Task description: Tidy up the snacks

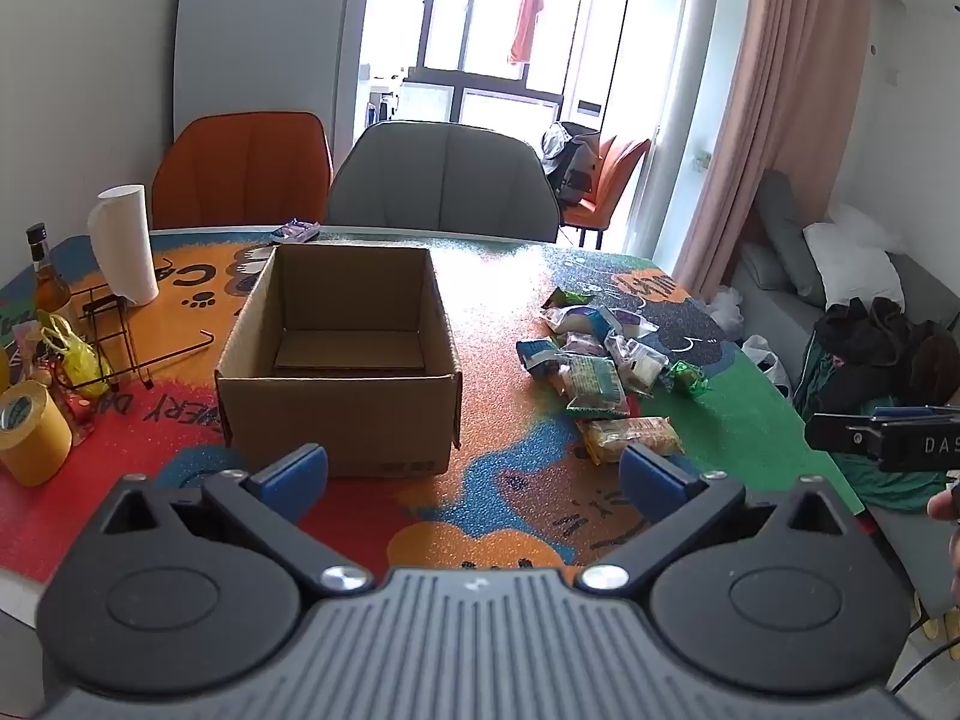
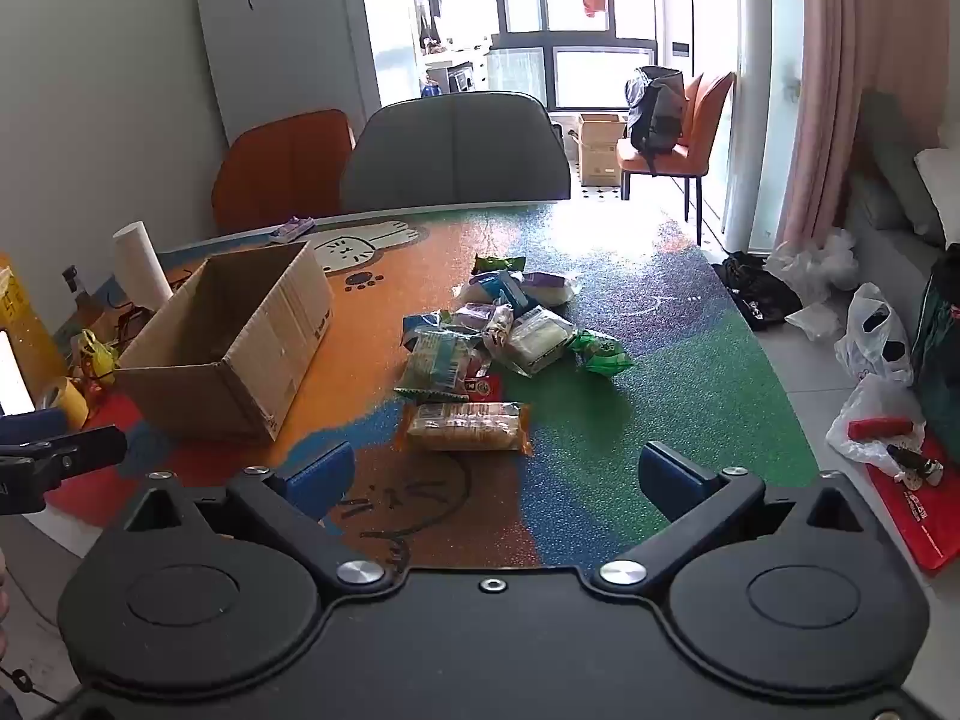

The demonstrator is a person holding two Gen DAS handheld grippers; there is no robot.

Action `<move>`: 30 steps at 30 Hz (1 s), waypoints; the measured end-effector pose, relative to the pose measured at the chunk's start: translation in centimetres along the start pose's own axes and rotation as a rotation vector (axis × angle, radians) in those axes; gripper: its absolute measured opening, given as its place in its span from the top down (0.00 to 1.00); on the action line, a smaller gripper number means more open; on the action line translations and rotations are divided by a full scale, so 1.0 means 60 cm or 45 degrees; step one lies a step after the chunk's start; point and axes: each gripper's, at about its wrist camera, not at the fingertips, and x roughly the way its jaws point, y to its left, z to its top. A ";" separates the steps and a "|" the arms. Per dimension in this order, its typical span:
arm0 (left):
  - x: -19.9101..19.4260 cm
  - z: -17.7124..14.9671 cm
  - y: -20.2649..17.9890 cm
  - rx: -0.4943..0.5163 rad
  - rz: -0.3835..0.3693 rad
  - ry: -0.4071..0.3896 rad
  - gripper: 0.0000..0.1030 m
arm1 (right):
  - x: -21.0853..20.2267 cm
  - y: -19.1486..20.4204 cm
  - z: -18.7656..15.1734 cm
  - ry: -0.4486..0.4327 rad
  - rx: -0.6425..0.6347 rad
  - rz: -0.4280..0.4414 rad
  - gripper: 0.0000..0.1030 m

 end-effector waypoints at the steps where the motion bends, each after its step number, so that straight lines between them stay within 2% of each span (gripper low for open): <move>1: 0.000 0.000 0.000 0.000 0.000 -0.004 0.00 | 0.000 0.000 0.000 0.002 0.002 0.001 0.00; 30: 0.007 -0.005 -0.003 0.021 -0.003 0.005 0.00 | 0.002 -0.002 -0.001 -0.001 0.009 0.004 0.00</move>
